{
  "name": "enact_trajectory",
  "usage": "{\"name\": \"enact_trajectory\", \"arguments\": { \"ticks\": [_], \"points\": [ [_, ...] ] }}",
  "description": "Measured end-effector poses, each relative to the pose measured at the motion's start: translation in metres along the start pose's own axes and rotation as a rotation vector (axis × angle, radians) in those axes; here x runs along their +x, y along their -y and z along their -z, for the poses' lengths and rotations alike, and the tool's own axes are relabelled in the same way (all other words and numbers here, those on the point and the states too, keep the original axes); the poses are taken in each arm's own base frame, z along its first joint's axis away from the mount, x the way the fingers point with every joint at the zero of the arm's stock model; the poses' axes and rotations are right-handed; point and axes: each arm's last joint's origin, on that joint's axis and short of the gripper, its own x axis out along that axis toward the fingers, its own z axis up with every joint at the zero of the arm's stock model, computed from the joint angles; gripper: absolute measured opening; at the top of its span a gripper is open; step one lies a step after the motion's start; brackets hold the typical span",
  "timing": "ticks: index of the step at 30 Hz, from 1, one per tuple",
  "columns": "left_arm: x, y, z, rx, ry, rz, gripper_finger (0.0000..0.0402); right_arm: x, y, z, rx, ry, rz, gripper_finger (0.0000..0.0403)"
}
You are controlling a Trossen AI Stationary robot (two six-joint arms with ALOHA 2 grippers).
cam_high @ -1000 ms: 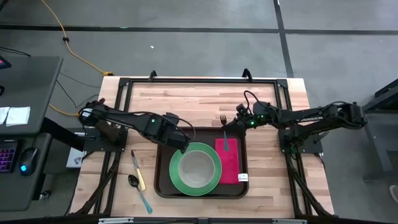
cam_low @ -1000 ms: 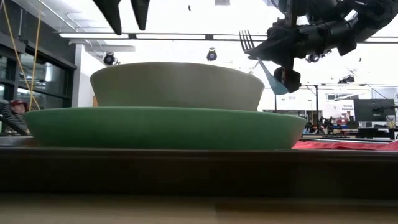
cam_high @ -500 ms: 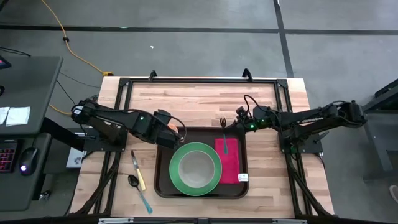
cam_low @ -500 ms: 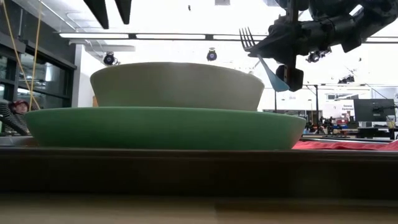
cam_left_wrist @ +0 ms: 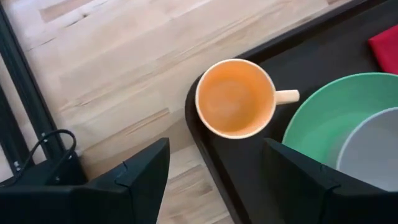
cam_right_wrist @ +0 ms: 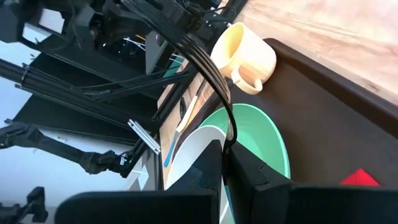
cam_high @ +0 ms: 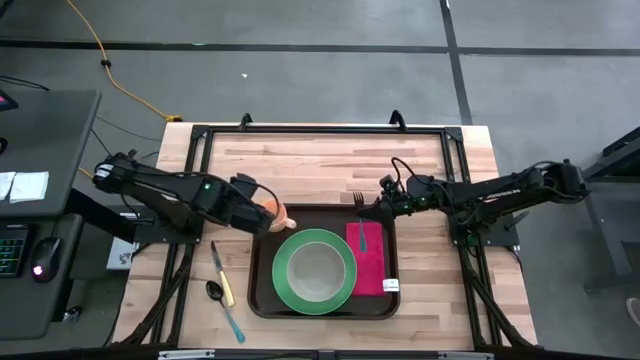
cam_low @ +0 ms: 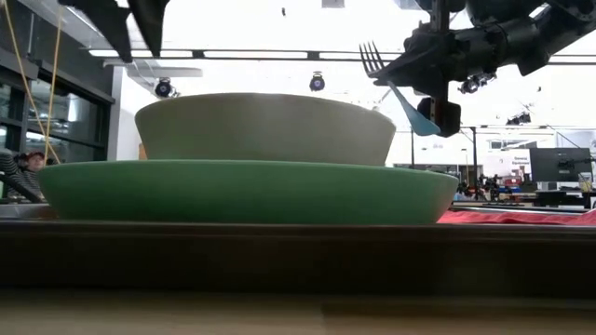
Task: Set up tray
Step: Put the blue fork on the red table napkin
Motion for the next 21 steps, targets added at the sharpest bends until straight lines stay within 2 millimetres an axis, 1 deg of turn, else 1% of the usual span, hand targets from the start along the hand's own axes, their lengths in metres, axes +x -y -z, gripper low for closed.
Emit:
{"name": "enact_trajectory", "arguments": {
  "ticks": [2,5,11,14,21],
  "points": [
    [0.004,-0.006,0.003,-0.006,0.002,0.016,0.0281,0.000,0.001,0.001,0.010,0.000,0.000,0.0000],
    [0.011,-0.013,0.007,-0.012,-0.002,0.030,0.0281,-0.002,0.009,0.006,0.050,-0.006,0.016,0.0000],
    [0.020,-0.029,0.015,-0.019,0.000,0.046,0.0284,-0.010,0.021,0.022,0.143,0.062,-0.069,0.0000],
    [0.024,-0.036,0.017,-0.023,0.002,0.052,0.0281,-0.014,0.029,0.032,0.196,0.075,-0.069,0.0000],
    [0.033,-0.050,0.024,-0.035,0.012,0.103,0.0284,-0.017,0.031,0.046,0.246,0.056,-0.072,0.0000]
  ]
}}
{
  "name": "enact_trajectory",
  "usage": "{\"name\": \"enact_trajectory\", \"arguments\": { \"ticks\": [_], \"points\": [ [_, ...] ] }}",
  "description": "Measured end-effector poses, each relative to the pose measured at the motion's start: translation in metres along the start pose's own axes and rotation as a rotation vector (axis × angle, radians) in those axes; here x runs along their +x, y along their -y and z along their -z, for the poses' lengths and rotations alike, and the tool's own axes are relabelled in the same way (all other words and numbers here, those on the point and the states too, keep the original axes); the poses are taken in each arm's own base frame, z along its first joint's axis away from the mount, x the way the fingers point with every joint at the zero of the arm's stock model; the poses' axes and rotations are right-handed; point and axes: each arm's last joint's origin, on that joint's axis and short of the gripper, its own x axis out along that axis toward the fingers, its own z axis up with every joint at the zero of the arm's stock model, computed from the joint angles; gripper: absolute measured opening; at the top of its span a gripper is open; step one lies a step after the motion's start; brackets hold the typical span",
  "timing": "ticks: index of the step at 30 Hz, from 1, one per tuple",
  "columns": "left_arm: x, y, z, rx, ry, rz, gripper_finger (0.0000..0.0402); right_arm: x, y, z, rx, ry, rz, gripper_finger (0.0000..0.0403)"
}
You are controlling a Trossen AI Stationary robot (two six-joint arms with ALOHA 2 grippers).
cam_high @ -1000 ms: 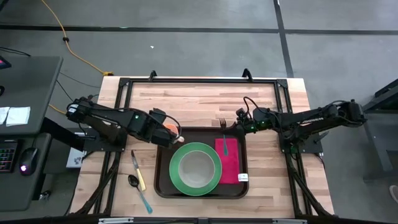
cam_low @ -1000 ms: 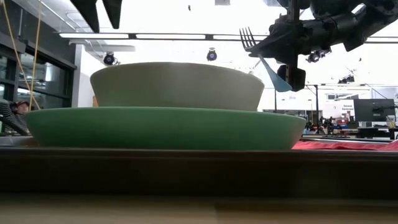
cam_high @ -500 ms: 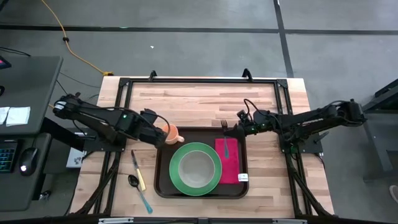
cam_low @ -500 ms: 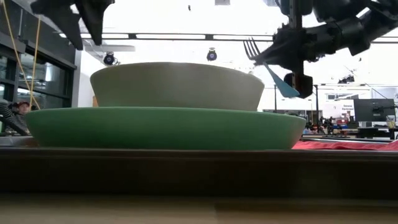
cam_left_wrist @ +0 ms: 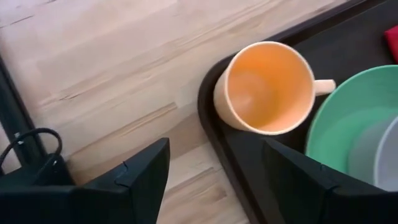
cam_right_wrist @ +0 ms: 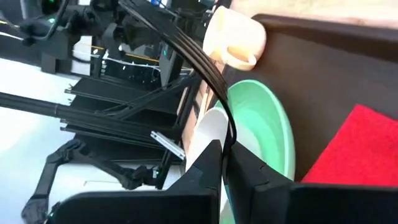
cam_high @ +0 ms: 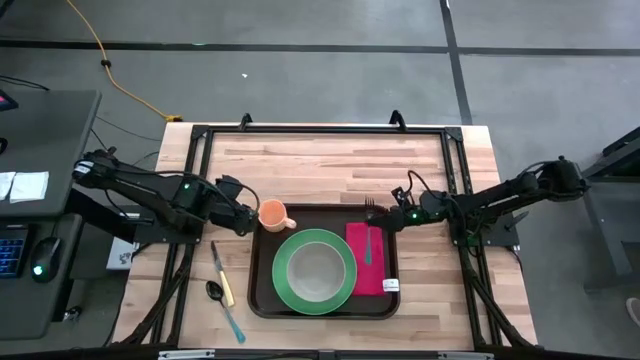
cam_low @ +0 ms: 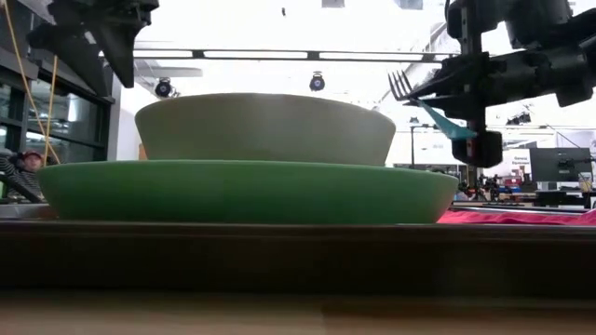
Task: Set up tray
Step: Put the blue fork on the red table napkin
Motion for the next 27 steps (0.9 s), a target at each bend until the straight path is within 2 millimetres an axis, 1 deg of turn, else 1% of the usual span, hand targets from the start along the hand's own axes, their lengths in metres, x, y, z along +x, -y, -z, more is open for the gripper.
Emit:
{"name": "enact_trajectory", "arguments": {
  "ticks": [6,27],
  "points": [
    [0.004,-0.012,0.004,-0.002,0.002,0.010,0.0282,0.000,-0.001,0.006,0.021,-0.036,-0.004,0.0000],
    [0.019,-0.033,0.014,0.002,0.023,0.044,0.0284,-0.002,-0.003,0.033,0.105,-0.068,0.056,0.0000]
  ]
}}
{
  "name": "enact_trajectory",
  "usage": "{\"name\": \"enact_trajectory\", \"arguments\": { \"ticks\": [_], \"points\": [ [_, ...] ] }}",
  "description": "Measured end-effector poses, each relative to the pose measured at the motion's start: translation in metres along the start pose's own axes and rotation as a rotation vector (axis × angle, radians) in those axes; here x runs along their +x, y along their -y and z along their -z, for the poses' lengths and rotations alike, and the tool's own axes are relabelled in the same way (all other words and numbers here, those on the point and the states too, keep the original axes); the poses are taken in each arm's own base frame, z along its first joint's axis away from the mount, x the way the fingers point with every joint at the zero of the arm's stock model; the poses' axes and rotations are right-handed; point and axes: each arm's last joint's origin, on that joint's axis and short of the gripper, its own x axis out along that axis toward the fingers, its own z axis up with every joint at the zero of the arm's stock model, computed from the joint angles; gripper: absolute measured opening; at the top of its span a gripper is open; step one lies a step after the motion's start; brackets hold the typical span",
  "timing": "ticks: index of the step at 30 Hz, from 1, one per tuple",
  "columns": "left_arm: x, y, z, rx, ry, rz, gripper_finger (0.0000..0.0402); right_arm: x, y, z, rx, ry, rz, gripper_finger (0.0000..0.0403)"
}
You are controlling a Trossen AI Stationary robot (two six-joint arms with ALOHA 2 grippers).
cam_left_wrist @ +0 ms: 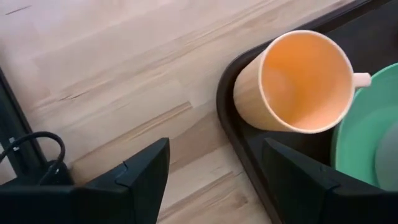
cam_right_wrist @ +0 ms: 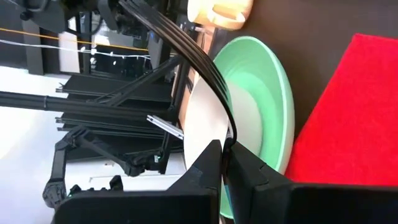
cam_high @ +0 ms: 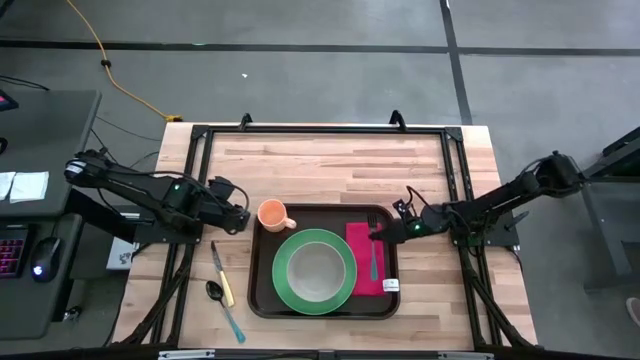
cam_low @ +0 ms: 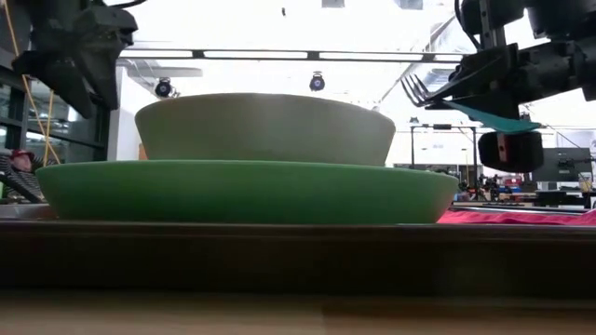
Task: Set up tray
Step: Put the blue fork on the red table napkin
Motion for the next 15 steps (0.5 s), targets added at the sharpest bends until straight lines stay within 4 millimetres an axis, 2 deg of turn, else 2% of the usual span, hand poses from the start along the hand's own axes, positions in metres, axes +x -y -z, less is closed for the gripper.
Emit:
{"name": "enact_trajectory", "arguments": {
  "ticks": [15],
  "points": [
    [-0.007,-0.023,0.001,0.000,0.020,-0.006,0.0284,-0.001,-0.002,0.006,0.047,0.020,-0.004,0.0000]
  ]
}}
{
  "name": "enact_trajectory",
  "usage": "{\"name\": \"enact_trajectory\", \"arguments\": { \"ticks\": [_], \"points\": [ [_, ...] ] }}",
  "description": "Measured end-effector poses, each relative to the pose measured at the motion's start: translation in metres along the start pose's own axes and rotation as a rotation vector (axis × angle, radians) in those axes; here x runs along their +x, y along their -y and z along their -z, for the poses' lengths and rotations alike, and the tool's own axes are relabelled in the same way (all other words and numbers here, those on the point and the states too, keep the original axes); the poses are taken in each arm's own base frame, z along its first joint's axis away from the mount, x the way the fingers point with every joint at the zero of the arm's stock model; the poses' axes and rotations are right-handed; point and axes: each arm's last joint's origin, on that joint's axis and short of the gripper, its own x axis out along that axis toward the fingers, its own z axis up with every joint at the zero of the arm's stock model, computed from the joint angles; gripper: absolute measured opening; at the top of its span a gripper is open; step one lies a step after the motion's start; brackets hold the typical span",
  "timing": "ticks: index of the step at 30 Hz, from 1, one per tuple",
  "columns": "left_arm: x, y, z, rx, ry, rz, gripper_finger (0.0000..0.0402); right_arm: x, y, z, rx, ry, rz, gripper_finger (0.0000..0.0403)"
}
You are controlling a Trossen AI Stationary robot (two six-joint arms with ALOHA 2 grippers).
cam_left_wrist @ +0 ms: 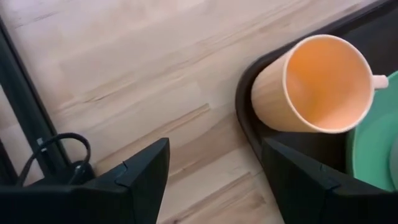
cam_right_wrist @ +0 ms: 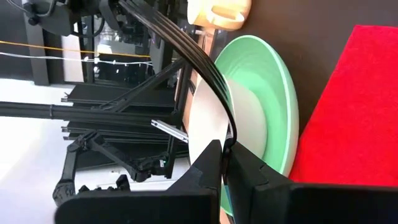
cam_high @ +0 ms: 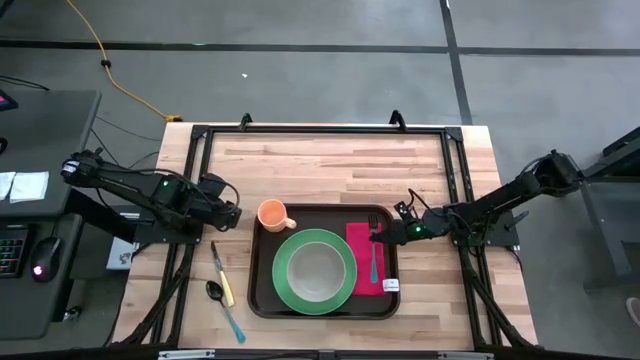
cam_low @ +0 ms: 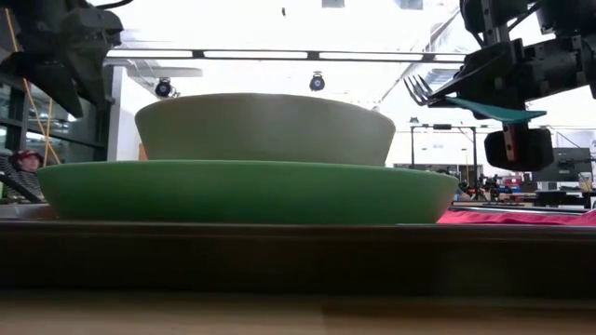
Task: Set up tray
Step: Put the blue fork on the red table napkin
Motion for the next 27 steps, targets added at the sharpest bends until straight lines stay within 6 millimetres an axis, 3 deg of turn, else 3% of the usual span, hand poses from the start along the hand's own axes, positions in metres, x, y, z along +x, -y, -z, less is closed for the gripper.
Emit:
{"name": "enact_trajectory", "arguments": {
  "ticks": [14,21,27],
  "points": [
    [-0.0021,-0.0022,-0.0024,0.042,0.066,0.003,0.0284,0.0000,0.0000,-0.0004,0.000,0.011,0.001,0.0000],
    [-0.0029,0.0051,-0.0067,0.184,0.170,0.041,0.0281,0.0000,-0.0003,-0.0003,0.000,0.008,-0.002,0.0000],
    [0.0046,0.0001,-0.0038,0.219,0.240,0.018,0.0284,0.0000,-0.0004,-0.0003,0.001,0.009,-0.004,0.0000]
  ]
}}
